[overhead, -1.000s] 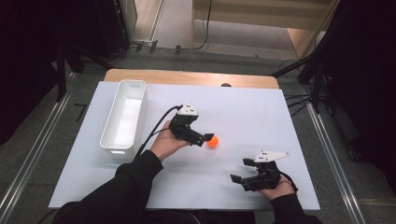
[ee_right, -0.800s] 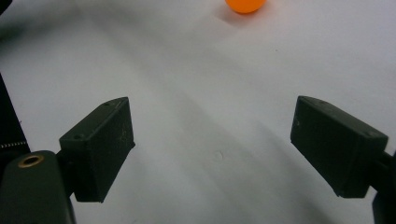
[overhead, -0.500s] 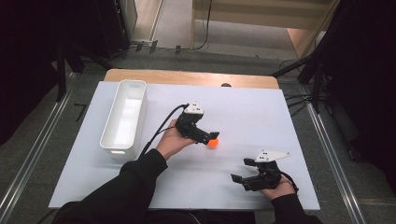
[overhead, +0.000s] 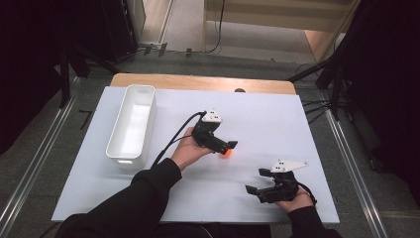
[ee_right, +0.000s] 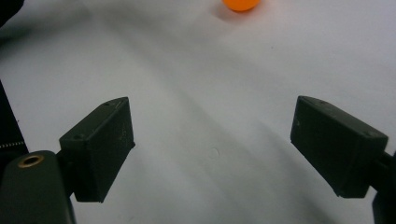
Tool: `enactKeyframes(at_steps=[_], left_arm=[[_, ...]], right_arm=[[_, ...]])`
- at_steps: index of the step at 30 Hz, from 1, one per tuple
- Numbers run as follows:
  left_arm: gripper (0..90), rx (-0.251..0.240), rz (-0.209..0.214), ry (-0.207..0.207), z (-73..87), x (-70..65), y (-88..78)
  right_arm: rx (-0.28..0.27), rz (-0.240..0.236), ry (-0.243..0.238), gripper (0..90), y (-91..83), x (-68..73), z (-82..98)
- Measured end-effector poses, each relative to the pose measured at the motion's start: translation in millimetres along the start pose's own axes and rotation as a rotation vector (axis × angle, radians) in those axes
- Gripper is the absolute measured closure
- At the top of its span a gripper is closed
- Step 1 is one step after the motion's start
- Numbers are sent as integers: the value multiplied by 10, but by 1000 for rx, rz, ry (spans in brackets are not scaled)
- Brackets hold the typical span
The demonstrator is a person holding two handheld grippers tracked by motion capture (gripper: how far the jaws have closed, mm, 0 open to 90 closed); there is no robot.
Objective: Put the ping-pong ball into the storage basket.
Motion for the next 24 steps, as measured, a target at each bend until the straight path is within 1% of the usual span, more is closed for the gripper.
enactKeyframes(at_steps=[1, 3, 4, 5, 7, 12, 15, 16, 18, 24], left_arm=[[0, -3, 0, -5, 2, -2, 4], [0, -7, 7, -1, 4, -1, 5], [0, -9, 10, 9, 4, 1, 5], [0, -11, 8, 14, 5, -3, 9], [0, -14, 7, 10, 9, -14, 19], [0, 3, 13, 17, 34, -18, 46], [0, 6, 22, 11, 44, -21, 59], [0, 0, 25, 12, 48, -24, 66], [0, 8, 21, 20, 52, -29, 70], [0, 13, 13, 26, 69, -39, 88]], right_arm=[[0, 0, 1, 119, -1, 1, 1], [0, 0, 1, 119, -4, 4, 2], [-1, 0, 1, 119, -4, 4, 3], [0, 0, -1, 119, -4, 3, 3], [-1, 0, 0, 119, -4, 3, 3], [-1, -2, -1, 119, -3, 7, 4], [-2, -2, 0, 119, -5, 8, 3], [-2, -2, 0, 119, -4, 7, 3], [-2, -2, 0, 119, -5, 7, 3], [0, -3, -1, 119, -5, 6, 6]])
Point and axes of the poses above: each handheld gripper's, and its own axes: y roughly forward along the jaws, z roughly out of its underside, x roughly to its left, the point moved 1 cm from there along y, roughly forward along the jaws, and after that the axes turned 5 degrees about z, right-handed, at the moved point
